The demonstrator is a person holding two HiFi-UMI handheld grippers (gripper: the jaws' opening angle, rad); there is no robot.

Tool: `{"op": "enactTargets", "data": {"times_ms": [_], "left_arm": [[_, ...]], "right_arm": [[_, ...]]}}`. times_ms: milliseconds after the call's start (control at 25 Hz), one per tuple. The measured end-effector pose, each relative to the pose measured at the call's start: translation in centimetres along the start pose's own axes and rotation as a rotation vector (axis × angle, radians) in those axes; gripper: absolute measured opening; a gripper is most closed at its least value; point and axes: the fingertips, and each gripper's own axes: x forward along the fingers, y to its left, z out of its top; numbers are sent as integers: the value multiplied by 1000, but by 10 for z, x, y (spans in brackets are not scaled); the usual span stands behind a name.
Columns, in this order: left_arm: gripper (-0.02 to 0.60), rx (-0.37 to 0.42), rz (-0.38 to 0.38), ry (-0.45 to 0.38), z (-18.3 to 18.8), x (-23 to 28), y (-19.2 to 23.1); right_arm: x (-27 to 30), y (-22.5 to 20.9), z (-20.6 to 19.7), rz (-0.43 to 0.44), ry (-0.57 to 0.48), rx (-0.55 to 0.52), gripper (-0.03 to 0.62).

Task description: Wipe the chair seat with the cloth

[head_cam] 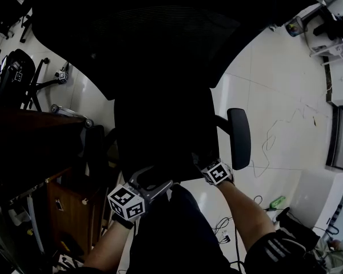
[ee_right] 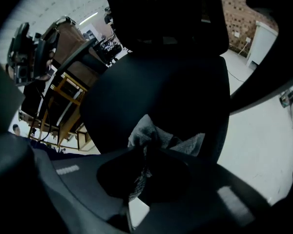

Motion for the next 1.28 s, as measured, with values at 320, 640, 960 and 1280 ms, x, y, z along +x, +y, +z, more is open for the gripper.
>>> {"op": "enactTargets", "data": {"times_ms": [320, 640, 960, 1280], "left_arm": [[321, 28, 24, -37, 25, -30, -26], [319, 81, 65, -146, 80, -91, -97], [319, 145, 71, -214, 86, -131, -165], [319, 216, 10, -262, 47, -192, -233]], "right_arm": [[-75, 72, 85, 147, -298, -15, 35], [-217, 130, 157, 230, -561, -136, 35], [-323, 179, 142, 260, -712, -236, 35], [-379, 281, 81, 278, -834, -214, 35]]}}
